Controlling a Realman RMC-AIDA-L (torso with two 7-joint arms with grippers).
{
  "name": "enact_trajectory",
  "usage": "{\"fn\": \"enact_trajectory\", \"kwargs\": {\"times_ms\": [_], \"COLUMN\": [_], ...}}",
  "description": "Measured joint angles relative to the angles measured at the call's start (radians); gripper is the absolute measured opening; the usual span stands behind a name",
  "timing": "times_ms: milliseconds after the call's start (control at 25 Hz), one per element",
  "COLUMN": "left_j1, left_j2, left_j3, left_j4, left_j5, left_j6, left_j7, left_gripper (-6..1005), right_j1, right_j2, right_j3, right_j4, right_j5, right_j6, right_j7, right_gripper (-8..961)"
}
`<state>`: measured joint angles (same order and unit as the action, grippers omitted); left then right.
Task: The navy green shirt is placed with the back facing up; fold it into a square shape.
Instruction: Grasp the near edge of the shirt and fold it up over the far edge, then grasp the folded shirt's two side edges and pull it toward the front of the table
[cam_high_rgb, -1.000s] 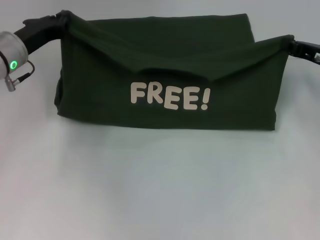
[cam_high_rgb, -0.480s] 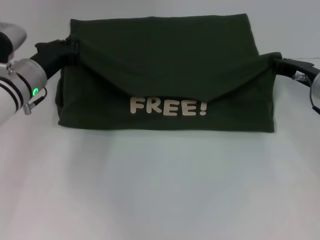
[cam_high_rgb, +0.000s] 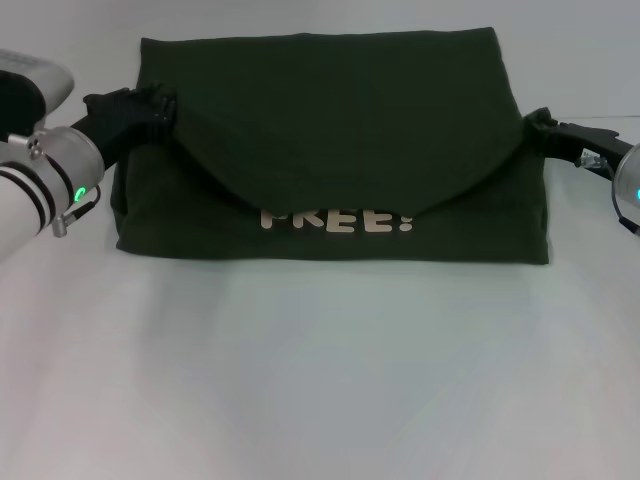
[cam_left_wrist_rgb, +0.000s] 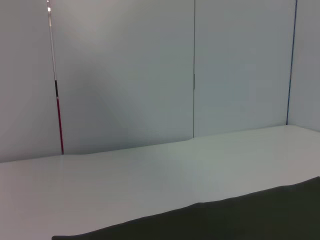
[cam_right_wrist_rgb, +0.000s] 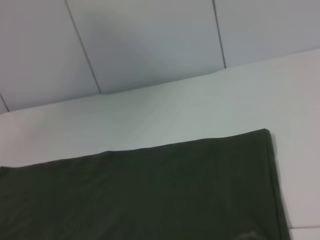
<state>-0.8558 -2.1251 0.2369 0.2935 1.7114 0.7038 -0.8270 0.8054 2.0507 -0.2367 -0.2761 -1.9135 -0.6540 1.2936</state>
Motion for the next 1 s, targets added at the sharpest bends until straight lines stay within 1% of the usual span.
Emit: {"fn": "enact_trajectory", "kwargs": {"times_ms": [120, 280, 360, 400, 480, 560, 640, 680, 720, 760, 920, 1000], "left_j1": [0.002, 0.015, 0.04, 0.04, 0.06, 0.087, 0.114, 0.114, 0.15, 0.159, 0.224, 0.262], "left_j2": [0.001, 0.0, 0.0, 0.0, -0.001, -0.001, -0.001, -0.001, -0.001, 0.0, 0.003, -0.003], "left_j3": [-0.002, -0.006, -0.004, -0.004, -0.002, -0.001, 0.0, 0.0, 0.0, 0.001, 0.015, 0.038], "left_j4": [0.012, 0.047, 0.095, 0.095, 0.127, 0.165, 0.197, 0.197, 0.228, 0.234, 0.264, 0.293], "left_j5": [-0.001, -0.004, -0.005, -0.005, -0.005, -0.006, -0.006, -0.006, -0.005, -0.004, 0.008, 0.009], "left_j6": [-0.015, -0.023, -0.001, -0.001, 0.031, 0.091, 0.153, 0.153, 0.229, 0.251, 0.366, 0.416], "left_j7": [-0.009, -0.063, -0.154, -0.154, -0.216, -0.281, -0.331, -0.331, -0.376, -0.384, -0.402, -0.405], "left_gripper": [117, 288, 369, 407, 484, 560, 611, 637, 662, 688, 683, 681], "right_j1": [0.002, 0.0, -0.003, -0.006, -0.012, -0.021, -0.033, -0.042, -0.056, -0.064, -0.119, -0.145], "right_j2": [0.0, -0.005, -0.01, -0.013, -0.021, -0.033, -0.044, -0.049, -0.054, -0.056, -0.058, -0.058], "right_j3": [-0.014, -0.012, -0.011, -0.011, -0.012, -0.016, -0.021, -0.027, -0.038, -0.046, -0.106, -0.138], "right_j4": [-0.008, -0.016, -0.017, -0.017, -0.018, -0.02, -0.025, -0.033, -0.046, -0.055, -0.107, -0.125], "right_j5": [0.001, 0.002, 0.003, 0.003, 0.003, 0.003, 0.002, 0.001, -0.001, -0.001, -0.002, -0.002], "right_j6": [0.008, 0.008, 0.009, 0.008, 0.0, -0.028, -0.076, -0.112, -0.158, -0.184, -0.332, -0.402], "right_j7": [0.002, 0.015, 0.023, 0.031, 0.051, 0.082, 0.117, 0.14, 0.172, 0.191, 0.288, 0.326], "right_gripper": [56, 218, 307, 357, 456, 565, 684, 684, 685, 685, 685, 684]}}
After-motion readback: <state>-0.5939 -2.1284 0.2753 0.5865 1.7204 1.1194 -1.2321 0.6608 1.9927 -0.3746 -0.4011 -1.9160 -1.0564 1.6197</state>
